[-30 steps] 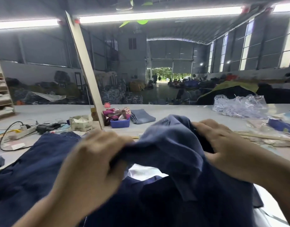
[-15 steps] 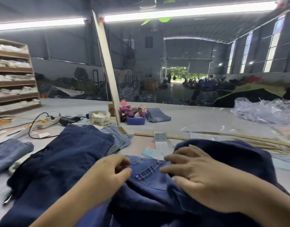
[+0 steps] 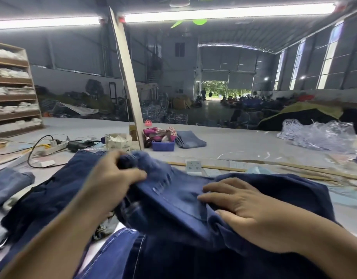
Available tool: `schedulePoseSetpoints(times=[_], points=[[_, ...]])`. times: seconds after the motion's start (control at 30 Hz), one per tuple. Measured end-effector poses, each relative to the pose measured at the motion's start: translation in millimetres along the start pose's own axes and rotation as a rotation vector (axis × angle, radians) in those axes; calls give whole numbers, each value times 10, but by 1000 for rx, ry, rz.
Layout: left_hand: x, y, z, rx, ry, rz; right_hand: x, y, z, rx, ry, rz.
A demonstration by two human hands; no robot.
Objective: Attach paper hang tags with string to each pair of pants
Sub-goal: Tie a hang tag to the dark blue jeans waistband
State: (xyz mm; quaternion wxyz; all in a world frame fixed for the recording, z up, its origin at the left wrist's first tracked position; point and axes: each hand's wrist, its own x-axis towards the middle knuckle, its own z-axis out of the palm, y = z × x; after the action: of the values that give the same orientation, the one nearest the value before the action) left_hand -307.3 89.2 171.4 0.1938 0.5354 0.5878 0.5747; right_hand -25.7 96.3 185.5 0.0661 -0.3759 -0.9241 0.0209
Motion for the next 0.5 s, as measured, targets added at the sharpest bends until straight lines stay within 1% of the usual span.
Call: schedulePoseSetpoints(times=[0.03,0.07,0.1,0.13,0.2,0.23,0.3,0.37,0.43,0.47,0.5], points=[[-32,86,-107,-140,21,15,20,16,-29,14,27,7],[-102,141,-193,-229,10,14,45,20,-47,13,48,5],[-202,176,-245,-203,-20,15,64,8,-55,-3,55,-2],[-297,150,-250,-69,-74,19,81,-17,-51,-28,48,-14],[-522,56,-188,239,-190,-1,114,-124,-40,-52,-18,-17],[-609,25,-150,271,-218,-39,133,-192,-51,-68,-30,-24],[-665,-65,-121,140,-202,-171,189,-343,-140,-92,50,-69],[-607,-76,-72,-6,-210,-245,253,-496,-257,-9,106,-98],[-488,4,1,-211,-243,-274,326,-649,-273,106,56,-94],[-450,34,28,-312,-274,-269,371,-720,-211,104,14,-79],[-446,53,25,-406,-344,-225,411,-767,-119,92,-10,-58]])
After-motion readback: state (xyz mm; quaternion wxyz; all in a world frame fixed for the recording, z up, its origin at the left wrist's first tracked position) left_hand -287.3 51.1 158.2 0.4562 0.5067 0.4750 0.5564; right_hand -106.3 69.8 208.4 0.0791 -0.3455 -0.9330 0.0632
